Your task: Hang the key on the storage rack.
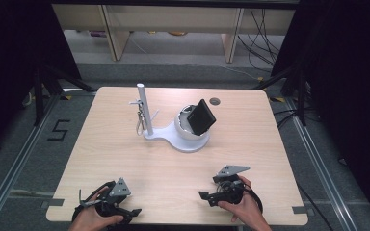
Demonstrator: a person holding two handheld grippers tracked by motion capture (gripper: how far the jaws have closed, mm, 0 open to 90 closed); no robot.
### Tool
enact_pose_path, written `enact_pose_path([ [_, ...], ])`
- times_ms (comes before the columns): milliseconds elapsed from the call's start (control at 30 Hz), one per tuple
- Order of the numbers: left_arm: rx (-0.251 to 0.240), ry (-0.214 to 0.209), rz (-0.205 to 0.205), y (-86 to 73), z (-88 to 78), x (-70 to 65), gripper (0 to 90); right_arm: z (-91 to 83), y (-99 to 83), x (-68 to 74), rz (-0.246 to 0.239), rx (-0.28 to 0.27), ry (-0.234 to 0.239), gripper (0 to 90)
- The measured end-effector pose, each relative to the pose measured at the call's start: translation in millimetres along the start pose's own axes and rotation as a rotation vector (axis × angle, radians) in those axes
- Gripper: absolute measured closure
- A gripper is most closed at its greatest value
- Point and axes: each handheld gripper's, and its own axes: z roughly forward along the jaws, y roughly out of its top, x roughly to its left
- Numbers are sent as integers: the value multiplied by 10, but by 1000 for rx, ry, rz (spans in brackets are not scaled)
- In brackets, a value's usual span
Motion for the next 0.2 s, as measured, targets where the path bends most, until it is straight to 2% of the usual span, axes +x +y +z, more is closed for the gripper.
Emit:
enact_pose_path([
  [67,-3,-2,-1,-6,3,1,231,-1,1,14,7,7,4,184],
  [100,-2,0,0,-8,5,5,232,4,3,-6,-19,6,1,184],
  [133,-2,6,1,-12,15,12,231,7,4,-9,-20,11,8,184],
  [167,4,-2,0,-17,17,18,231,2,2,-8,-18,9,-5,184],
  [200,-6,13,-5,-21,26,17,231,2,2,-8,-18,9,-5,184],
])
